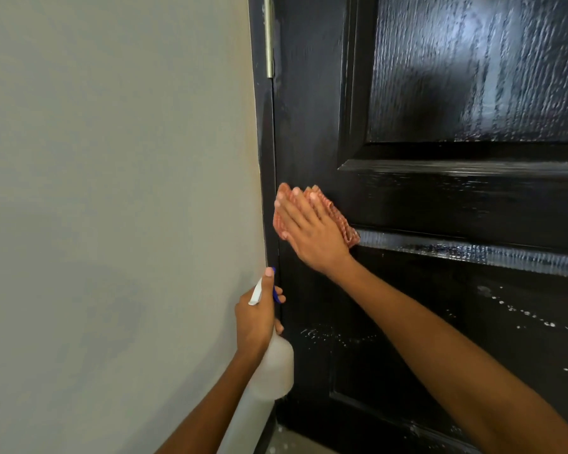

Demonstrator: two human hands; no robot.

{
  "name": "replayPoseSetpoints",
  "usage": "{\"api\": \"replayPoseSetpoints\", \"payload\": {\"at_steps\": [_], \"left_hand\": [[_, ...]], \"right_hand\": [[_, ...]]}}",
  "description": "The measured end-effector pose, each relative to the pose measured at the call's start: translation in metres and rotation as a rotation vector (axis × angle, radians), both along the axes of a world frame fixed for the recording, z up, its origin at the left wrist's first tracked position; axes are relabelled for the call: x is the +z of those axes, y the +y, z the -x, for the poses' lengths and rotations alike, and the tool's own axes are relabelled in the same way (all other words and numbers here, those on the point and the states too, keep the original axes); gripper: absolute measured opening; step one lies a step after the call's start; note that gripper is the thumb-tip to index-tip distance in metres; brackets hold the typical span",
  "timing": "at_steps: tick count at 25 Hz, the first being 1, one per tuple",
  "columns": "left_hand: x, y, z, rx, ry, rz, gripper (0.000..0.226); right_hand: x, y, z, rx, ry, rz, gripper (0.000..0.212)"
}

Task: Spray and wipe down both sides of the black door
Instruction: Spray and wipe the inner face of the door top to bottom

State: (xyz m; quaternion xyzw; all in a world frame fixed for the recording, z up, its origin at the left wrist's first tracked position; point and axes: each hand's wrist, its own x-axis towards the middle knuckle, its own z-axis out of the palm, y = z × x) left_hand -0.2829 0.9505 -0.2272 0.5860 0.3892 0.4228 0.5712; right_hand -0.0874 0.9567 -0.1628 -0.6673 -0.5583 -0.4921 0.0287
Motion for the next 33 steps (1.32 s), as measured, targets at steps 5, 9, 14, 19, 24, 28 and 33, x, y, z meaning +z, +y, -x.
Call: {"api": "replayPoseSetpoints", "payload": {"at_steps": [5, 9, 14, 19, 24, 28, 33], "left_hand": [[-0.037, 0.007, 0.015, 0.039, 0.069, 0.021, 0.069], [-0.047, 0.015, 0.024, 0.035, 0.07, 0.055, 0.068], [-0.019, 0.007, 0.018, 0.007, 0.033, -0.022, 0.066], [0.018, -0.015, -0.006, -0.096, -0.029, -0.06, 0.07], [0.029, -0.034, -0.028, -0.172, -0.057, -0.051, 0.064], [0.017, -0.035, -0.033, -0.209, -0.055, 0.021, 0.065], [0.002, -0.044, -0.035, -0.294, -0.048, 0.101, 0.069]], "right_hand": [[-0.147, -0.004, 0.006, 0.008, -0.113, 0.428, 0.084], [-0.197, -0.017, -0.002, 0.019, -0.08, 0.596, 0.088], [-0.144, -0.024, -0.007, 0.034, -0.072, 0.489, 0.074], [-0.022, -0.057, -0.013, -0.01, -0.034, 0.149, 0.067], [-0.003, -0.11, -0.036, -0.085, -0.022, -0.075, 0.067], [-0.033, -0.162, -0.06, -0.149, 0.08, -0.292, 0.066], [-0.086, -0.226, -0.076, -0.305, 0.345, -0.507, 0.068]]}}
